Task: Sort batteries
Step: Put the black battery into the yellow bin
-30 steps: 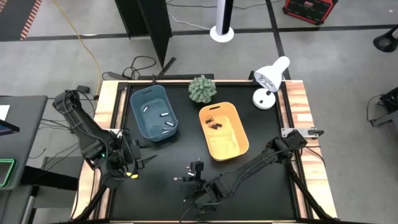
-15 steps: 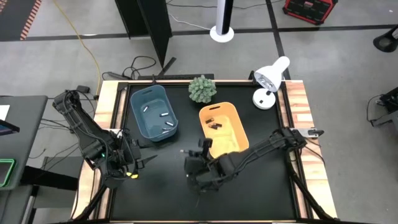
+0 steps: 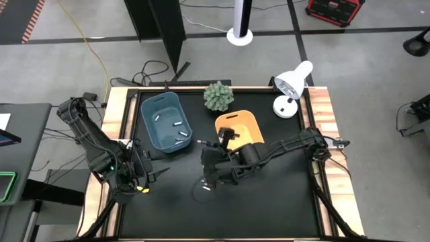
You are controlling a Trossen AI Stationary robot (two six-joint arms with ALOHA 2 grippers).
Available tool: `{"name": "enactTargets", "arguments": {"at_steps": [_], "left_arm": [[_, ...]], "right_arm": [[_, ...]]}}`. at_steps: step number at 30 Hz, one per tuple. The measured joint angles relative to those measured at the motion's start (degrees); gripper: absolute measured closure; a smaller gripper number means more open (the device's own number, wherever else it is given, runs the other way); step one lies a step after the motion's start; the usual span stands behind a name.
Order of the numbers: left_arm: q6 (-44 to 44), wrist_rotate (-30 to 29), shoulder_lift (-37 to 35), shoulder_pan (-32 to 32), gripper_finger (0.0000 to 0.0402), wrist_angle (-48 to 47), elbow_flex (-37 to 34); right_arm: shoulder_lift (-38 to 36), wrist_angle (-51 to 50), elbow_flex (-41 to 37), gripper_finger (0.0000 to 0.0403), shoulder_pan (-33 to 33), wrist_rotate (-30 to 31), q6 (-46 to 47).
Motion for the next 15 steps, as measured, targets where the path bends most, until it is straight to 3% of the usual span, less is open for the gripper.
{"name": "enactTargets", "arguments": {"at_steps": [15], "left_arm": [[0.0,0.0,0.0,0.0,0.0217,0.0,0.0]], "right_arm": [[-0.5,-0.4,0.0,0.0395,-6.9,-0.1,0.1]]}}
